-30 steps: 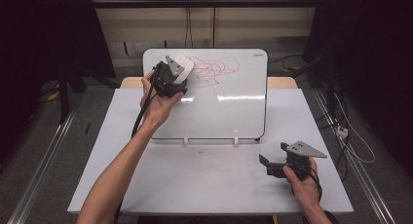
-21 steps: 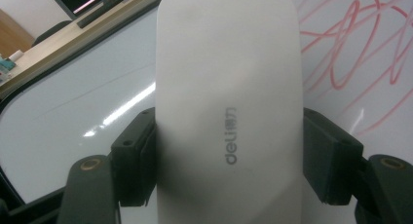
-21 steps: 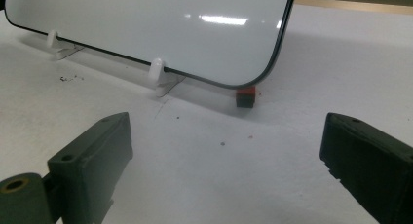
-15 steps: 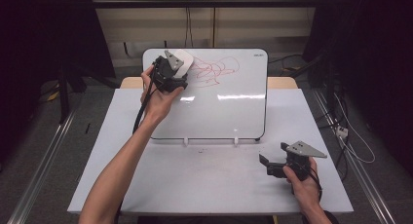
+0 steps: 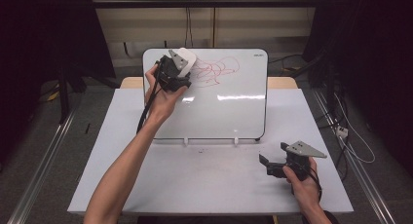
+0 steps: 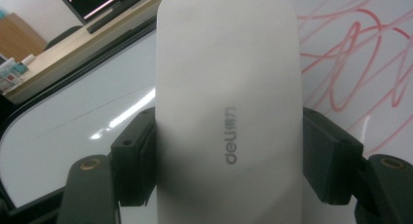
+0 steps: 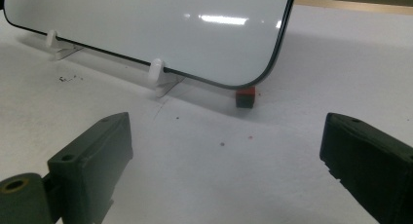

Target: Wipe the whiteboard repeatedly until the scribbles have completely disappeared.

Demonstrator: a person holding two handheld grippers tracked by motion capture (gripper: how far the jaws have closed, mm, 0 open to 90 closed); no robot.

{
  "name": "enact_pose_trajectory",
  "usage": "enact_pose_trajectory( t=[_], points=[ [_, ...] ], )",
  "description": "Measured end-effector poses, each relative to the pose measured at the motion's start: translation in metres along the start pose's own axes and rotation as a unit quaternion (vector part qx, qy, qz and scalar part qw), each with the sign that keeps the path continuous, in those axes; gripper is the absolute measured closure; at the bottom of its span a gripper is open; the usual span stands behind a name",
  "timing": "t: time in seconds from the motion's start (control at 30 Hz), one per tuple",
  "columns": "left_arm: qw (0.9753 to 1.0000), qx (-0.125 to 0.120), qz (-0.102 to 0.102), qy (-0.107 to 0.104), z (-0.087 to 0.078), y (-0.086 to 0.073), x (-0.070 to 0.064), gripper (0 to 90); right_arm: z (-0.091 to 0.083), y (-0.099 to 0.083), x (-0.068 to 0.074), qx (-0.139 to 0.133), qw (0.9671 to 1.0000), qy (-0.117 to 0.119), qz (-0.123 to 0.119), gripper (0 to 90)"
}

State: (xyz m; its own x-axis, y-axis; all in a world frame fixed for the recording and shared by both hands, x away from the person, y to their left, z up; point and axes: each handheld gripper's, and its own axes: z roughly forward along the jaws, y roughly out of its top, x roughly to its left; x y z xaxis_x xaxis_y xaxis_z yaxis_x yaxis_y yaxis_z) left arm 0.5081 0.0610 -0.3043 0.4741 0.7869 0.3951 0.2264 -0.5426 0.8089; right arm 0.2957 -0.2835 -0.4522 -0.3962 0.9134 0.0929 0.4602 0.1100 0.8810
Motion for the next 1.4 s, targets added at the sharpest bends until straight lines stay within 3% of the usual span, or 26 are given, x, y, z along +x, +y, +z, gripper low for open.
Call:
enact_pose_trajectory(
  t=[0.3, 0.67, 0.93, 1.4],
  points=[
    [0.9999, -0.005, 0.009, -0.001, 0.002, 0.000, -0.009, 31.2, 0.000, 0.000, 0.000, 0.000, 1.0000, 0.001, -0.001, 5.5],
    [0.9992, 0.002, 0.038, -0.013, 0.003, -0.003, -0.027, 31.1, 0.000, 0.000, 0.000, 0.000, 1.0000, 0.000, -0.001, 5.4],
    [0.9980, 0.003, 0.057, -0.026, 0.004, -0.006, -0.049, 31.1, 0.000, 0.000, 0.001, 0.001, 1.0000, 0.001, -0.001, 5.4],
    [0.9920, 0.000, 0.115, -0.053, 0.000, -0.022, -0.102, 31.0, 0.000, 0.000, 0.001, 0.000, 1.0000, 0.001, -0.001, 5.4]
  ],
)
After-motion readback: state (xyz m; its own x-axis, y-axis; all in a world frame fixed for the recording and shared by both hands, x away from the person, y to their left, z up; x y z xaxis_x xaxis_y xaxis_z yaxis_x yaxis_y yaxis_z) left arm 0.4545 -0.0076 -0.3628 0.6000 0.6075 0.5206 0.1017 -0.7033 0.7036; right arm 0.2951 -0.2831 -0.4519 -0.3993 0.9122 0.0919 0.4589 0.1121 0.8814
